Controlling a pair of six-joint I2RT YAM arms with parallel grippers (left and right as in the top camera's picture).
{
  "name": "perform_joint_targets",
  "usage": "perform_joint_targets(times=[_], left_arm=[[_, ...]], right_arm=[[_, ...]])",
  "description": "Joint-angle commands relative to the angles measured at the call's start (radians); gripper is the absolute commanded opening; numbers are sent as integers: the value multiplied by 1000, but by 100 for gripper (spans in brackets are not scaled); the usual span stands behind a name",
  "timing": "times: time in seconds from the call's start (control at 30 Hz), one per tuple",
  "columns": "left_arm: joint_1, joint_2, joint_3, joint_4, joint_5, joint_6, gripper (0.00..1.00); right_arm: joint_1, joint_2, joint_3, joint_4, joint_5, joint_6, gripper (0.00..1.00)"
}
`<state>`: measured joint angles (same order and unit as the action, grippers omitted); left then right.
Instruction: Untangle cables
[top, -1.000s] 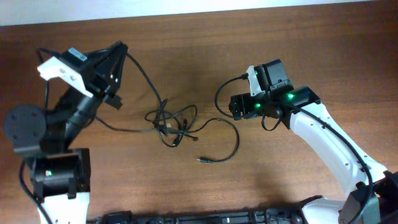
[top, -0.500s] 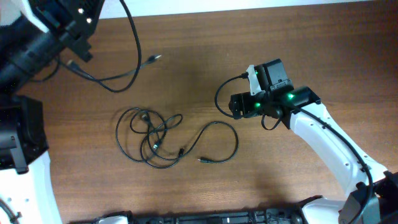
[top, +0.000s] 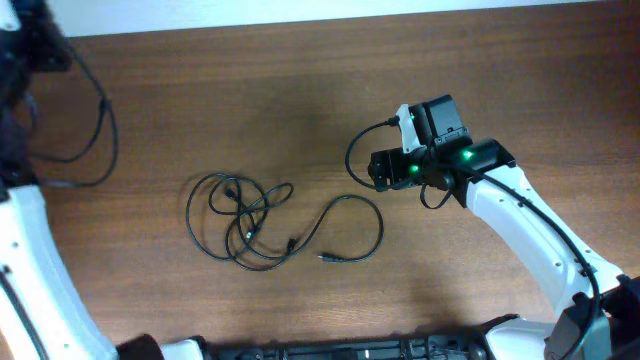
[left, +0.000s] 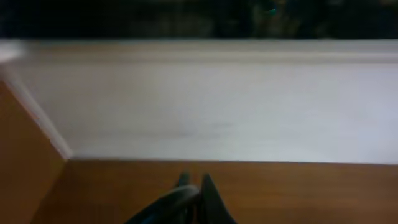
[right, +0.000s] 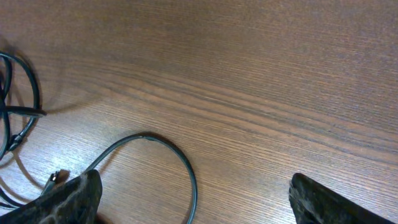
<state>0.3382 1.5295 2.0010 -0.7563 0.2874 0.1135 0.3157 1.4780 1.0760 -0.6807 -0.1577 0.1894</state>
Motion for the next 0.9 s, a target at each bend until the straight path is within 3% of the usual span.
perform_joint_targets(times=[0.0, 0.37, 0.73, 0.77, 0.8, 0.83, 0.87], left_arm=[[151, 76, 12, -3, -23, 15, 0], [494, 340, 12, -47, -94, 4, 0], [560, 517, 11, -42, -129, 5, 0], [560, 531, 11, -42, -128, 5, 6], [560, 541, 11, -42, -128, 5, 42], [560, 546, 11, -42, -128, 5, 93], [560, 547, 11, -45, -129, 5, 99]], right_arm=[[-3, -14, 2, -5, 12, 10, 95], [-3, -14, 2, -19, 13, 10, 95], [-3, -14, 2, -19, 12, 10, 95], [-3, -14, 2, -19, 12, 10, 95], [-3, -14, 2, -19, 12, 10, 95], [-3, -14, 2, -19, 12, 10, 95], [-3, -14, 2, -19, 12, 10, 95]])
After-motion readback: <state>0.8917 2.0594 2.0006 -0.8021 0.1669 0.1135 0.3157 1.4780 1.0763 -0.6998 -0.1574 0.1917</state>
